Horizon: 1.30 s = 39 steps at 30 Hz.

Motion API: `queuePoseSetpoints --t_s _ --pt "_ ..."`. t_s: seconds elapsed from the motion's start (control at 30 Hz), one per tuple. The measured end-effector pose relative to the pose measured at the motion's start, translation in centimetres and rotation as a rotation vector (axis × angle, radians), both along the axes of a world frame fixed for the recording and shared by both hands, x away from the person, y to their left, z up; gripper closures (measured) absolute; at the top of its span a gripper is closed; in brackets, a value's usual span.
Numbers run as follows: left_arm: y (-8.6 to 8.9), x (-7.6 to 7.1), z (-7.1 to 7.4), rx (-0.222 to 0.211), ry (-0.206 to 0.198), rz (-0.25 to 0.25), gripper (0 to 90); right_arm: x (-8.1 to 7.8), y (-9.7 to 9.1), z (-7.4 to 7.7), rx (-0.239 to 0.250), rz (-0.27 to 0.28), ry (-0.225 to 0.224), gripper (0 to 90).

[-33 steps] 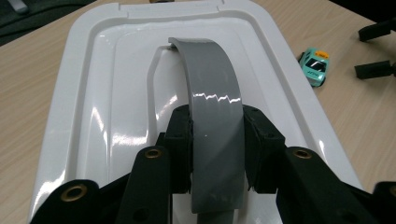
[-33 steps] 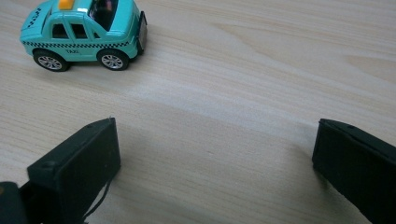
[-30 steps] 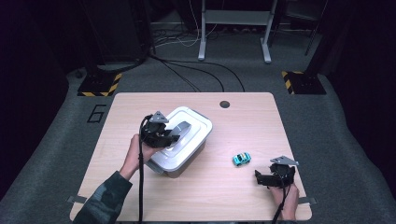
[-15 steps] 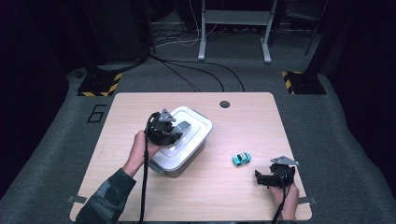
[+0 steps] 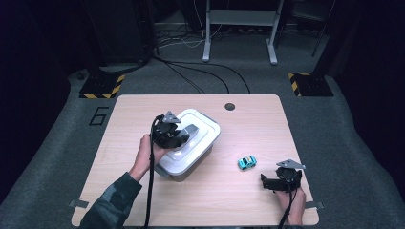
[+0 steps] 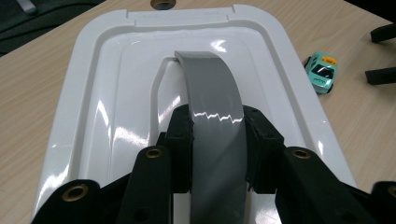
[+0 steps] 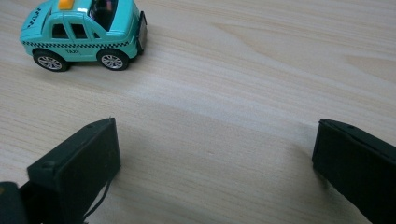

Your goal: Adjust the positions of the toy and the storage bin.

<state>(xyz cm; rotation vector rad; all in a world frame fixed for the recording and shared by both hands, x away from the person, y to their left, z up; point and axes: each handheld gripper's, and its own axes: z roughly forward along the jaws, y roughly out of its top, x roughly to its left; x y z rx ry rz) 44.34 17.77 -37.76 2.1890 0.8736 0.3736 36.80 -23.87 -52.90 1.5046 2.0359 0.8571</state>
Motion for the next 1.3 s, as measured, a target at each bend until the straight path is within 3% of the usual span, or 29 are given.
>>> queuePoseSetpoints --t_s 0.27,0.6,0.97,1.17,1.23,1.3 --pt "-1.0 0.0 -0.1 -0.025 0.005 -0.009 67.0 0.0 0.0 0.0 0.001 -0.001 0.001 0.2" --pt "-3.7 -0.3 -0.1 -0.014 0.01 -0.048 67.0 0.0 0.0 0.0 0.001 -0.001 0.001 0.2" --pt "-4.3 0.3 0.0 -0.007 0.017 -0.044 66.3 0.0 0.0 0.0 0.001 -0.001 0.001 0.2" --pt "-5.1 0.7 -0.1 0.039 0.014 -0.047 64.0 0.0 0.0 0.0 0.001 -0.001 0.001 0.2" --pt "-5.4 0.7 0.0 0.066 -0.007 -0.049 65.4 0.0 0.0 0.0 0.001 0.0 0.002 0.2" --pt "-5.5 0.6 0.0 0.064 -0.008 -0.05 66.1 0.0 0.0 0.0 0.001 -0.001 0.001 0.2"
